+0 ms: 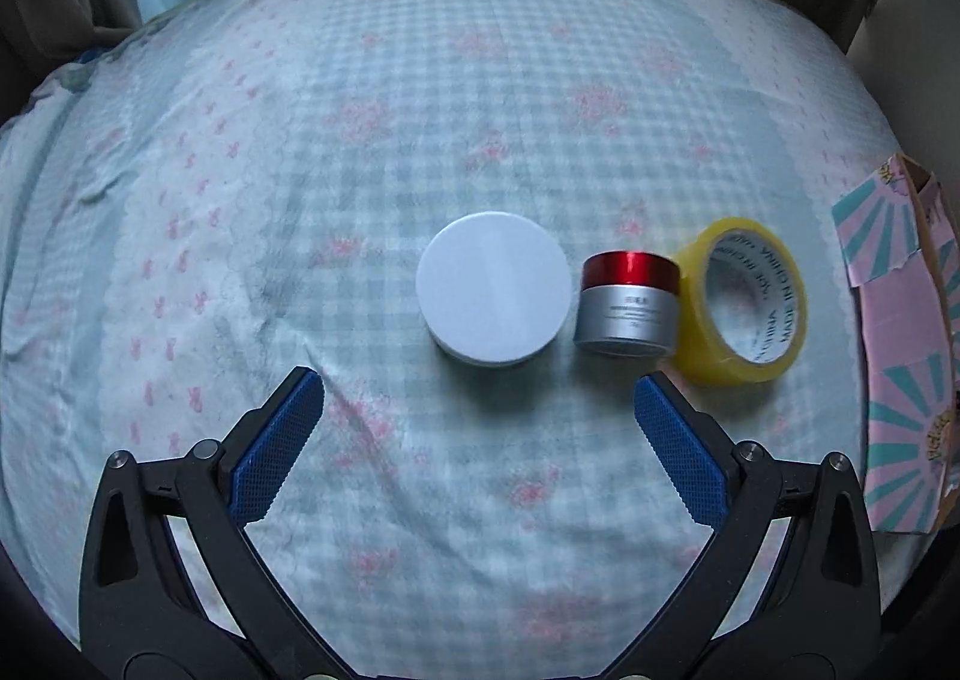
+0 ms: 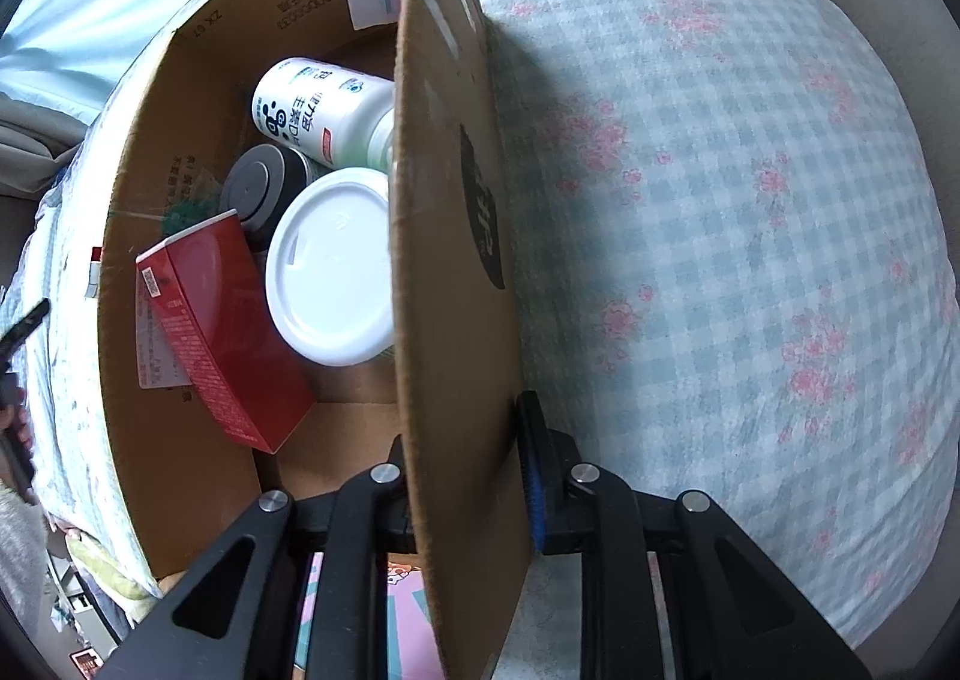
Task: Organize rigid objects
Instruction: 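Move the left gripper to the white round lid and grasp it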
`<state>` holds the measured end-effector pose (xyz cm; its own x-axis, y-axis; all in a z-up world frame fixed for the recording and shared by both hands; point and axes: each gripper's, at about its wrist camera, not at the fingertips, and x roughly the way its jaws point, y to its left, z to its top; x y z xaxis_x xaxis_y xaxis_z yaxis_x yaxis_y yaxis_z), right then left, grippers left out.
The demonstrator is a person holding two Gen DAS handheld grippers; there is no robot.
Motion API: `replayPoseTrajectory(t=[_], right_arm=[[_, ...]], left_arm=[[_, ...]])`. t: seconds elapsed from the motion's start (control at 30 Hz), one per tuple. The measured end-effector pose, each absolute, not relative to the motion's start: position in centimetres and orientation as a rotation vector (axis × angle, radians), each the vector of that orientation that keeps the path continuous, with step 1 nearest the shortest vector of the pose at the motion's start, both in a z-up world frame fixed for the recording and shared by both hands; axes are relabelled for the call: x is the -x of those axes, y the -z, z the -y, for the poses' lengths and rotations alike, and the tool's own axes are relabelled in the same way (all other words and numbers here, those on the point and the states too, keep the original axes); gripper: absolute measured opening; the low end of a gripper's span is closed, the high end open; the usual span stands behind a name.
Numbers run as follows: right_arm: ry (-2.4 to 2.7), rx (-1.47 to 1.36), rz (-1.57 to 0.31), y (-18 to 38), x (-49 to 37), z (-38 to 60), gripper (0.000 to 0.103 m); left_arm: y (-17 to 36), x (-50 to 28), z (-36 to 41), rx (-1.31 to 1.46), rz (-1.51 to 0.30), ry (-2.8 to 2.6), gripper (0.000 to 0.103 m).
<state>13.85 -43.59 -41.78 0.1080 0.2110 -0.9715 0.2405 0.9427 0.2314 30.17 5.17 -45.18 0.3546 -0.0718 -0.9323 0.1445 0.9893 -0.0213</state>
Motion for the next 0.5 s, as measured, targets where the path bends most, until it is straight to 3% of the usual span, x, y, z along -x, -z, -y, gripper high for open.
replayPoseTrajectory(t=[0.2, 0.5], right_arm=[[0.049, -0.370, -1.463, 41.9, -13.8, 42.7, 0.019], [0.085, -0.361, -1.456, 41.9, -13.1, 41.3, 0.018]], left_arm=[[49.8, -31.2, -6.1, -0.055, -1.163, 0.155, 0.103], [51.8, -32.6, -6.1, -0.057, -1.055, 0.225, 0.101]])
